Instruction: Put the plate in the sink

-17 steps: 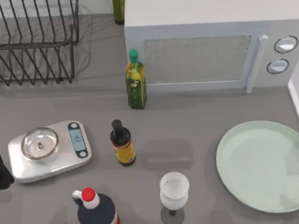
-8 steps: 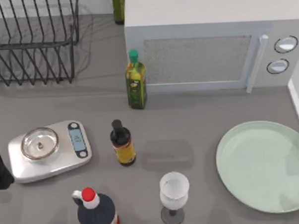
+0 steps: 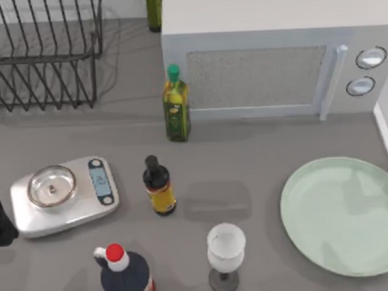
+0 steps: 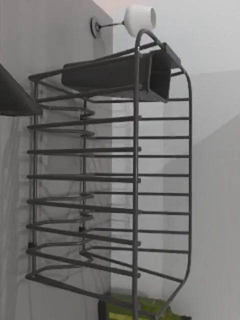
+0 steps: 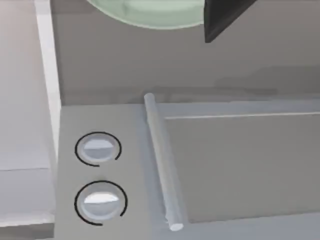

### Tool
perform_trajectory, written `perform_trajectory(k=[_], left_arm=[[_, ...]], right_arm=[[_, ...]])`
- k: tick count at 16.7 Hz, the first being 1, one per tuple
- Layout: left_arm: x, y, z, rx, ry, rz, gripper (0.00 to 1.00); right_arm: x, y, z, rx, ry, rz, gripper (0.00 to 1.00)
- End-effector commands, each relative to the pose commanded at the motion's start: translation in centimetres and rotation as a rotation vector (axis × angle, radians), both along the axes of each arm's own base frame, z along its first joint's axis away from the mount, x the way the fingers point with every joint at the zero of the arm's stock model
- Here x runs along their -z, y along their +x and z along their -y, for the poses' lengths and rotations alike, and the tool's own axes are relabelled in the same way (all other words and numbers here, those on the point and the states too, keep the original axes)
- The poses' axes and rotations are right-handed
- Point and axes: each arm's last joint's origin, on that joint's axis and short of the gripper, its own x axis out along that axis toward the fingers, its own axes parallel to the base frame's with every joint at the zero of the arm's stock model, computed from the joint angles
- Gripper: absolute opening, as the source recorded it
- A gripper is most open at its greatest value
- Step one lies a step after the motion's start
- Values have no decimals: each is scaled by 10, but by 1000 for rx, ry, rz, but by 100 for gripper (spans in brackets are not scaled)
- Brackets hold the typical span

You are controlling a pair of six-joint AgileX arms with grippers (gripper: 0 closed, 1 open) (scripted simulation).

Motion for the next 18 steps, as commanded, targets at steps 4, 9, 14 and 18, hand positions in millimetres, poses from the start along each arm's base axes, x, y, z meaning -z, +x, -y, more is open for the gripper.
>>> perform_trajectory(k=[4, 9, 14, 18], left_arm=[[0, 0, 0, 0, 0, 0, 100], [0, 0, 0, 0, 0, 0, 100], [0, 0, 0, 0, 0, 0, 100], [0, 0, 0, 0, 0, 0, 100]], right_arm=[[-27, 43, -32, -59, 32, -350, 100], [-22, 107, -97, -66, -28, -786, 100], [13, 144, -160, -20, -145, -1081, 100], [29, 152, -183, 5, -196, -1168, 100]])
